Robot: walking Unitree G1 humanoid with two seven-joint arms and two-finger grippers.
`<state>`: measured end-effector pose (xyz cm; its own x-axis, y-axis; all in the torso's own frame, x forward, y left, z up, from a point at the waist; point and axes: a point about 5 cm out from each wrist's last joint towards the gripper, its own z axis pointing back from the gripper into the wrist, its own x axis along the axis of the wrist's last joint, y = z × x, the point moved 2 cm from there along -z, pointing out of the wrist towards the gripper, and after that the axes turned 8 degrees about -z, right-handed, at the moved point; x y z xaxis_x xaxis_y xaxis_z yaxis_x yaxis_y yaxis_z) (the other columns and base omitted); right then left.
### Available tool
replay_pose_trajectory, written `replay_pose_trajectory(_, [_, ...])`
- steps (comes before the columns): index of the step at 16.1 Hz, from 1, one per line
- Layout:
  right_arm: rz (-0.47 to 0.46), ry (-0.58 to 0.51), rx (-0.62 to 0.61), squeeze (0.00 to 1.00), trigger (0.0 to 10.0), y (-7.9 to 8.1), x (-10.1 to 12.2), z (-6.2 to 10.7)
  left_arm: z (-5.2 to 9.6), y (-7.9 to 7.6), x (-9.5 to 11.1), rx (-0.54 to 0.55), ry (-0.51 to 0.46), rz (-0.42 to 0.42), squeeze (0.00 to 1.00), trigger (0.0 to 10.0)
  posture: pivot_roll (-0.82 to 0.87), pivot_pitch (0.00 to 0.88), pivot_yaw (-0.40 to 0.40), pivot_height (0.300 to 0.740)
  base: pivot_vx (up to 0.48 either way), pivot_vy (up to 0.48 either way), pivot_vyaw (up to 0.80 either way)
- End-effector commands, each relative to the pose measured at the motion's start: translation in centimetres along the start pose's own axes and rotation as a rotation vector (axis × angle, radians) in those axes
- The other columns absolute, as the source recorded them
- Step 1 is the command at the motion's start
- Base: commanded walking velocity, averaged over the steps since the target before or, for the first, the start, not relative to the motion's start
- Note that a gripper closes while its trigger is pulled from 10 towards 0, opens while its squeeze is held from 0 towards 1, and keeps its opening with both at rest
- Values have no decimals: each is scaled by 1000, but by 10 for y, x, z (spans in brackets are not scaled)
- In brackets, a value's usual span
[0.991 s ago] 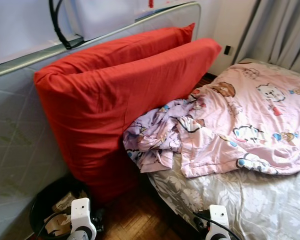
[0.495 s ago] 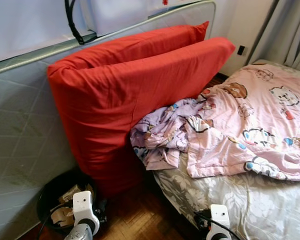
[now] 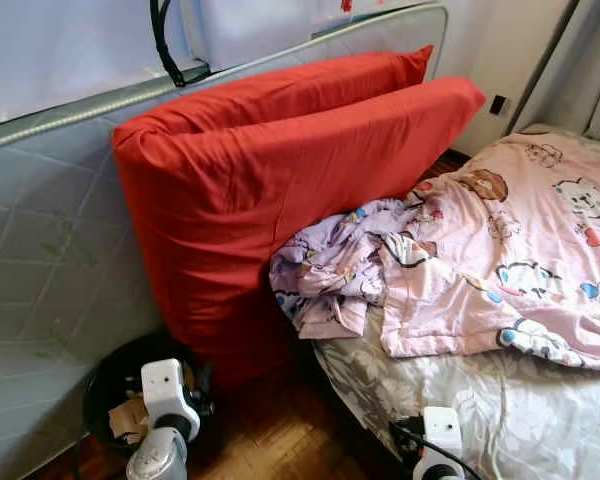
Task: Clean up the room
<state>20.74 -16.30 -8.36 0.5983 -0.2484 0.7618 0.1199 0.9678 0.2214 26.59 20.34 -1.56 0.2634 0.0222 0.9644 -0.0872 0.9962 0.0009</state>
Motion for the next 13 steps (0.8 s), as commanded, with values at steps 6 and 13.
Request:
replay_pose_trajectory(6, [15, -367, 48, 0, 10000, 14, 96, -18, 6, 0, 22, -9, -114, -35, 0, 10000, 15, 55, 1, 740, 0, 0, 0])
replay_pose_trajectory(13, [9, -486, 78, 0, 10000, 20, 126, -16, 14, -3, 37, -19, -168, -57, 0, 10000, 19, 31, -9, 740, 0, 0, 0])
